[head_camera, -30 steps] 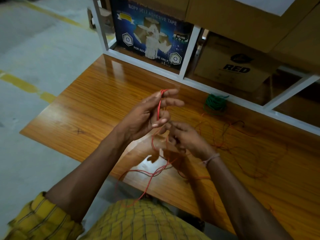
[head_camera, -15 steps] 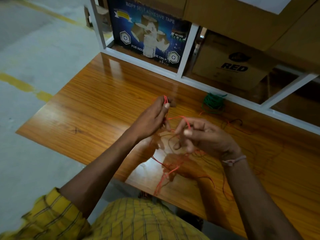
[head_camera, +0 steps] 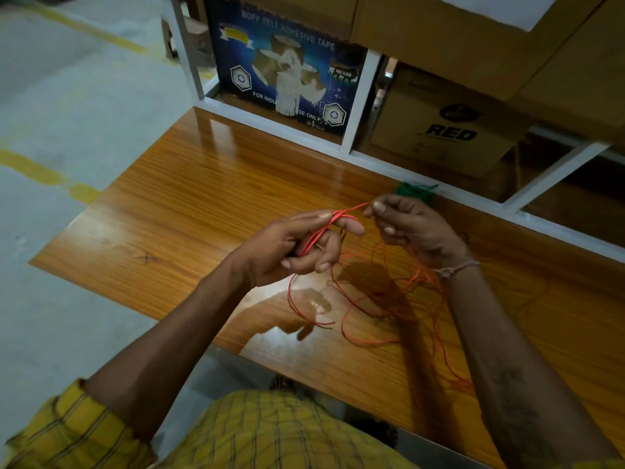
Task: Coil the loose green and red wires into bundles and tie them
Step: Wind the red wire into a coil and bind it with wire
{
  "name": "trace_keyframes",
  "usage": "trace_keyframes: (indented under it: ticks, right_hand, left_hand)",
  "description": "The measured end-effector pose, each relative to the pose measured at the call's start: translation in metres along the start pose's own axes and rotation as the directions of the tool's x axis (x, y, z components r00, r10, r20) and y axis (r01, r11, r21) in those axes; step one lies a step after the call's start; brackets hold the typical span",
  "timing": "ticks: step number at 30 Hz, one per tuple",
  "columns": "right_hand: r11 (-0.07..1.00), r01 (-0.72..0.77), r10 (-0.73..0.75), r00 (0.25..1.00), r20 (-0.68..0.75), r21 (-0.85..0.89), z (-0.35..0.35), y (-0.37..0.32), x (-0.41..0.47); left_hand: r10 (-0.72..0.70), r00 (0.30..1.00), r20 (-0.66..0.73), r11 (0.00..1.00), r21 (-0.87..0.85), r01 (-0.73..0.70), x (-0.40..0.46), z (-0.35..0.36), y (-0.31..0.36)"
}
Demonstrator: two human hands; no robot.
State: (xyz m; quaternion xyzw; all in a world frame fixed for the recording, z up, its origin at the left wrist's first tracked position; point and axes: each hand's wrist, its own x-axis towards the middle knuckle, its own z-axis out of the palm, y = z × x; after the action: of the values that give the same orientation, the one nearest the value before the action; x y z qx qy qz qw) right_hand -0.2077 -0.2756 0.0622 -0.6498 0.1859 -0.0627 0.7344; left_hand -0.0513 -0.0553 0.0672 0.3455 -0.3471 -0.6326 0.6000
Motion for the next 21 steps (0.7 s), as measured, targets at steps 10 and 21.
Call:
trace_keyframes:
  ticks: [10,21]
  right_hand:
    - [0.827,-0.099,0.173,0.981,0.083,-0.553,0.062,0.06,-0.02]
    - [0.9,-0.175,0.268,0.944,0.191,-0.399,0.063,0.031,-0.059]
  left_hand:
    - [0.17,0.975,-0.144,0.951,-0.236,-0.201,0.02,0.009,0.015]
    - [0.362,0.882,-0.303,0.482,0.871,0.101,0.039,-0.014,-0.015]
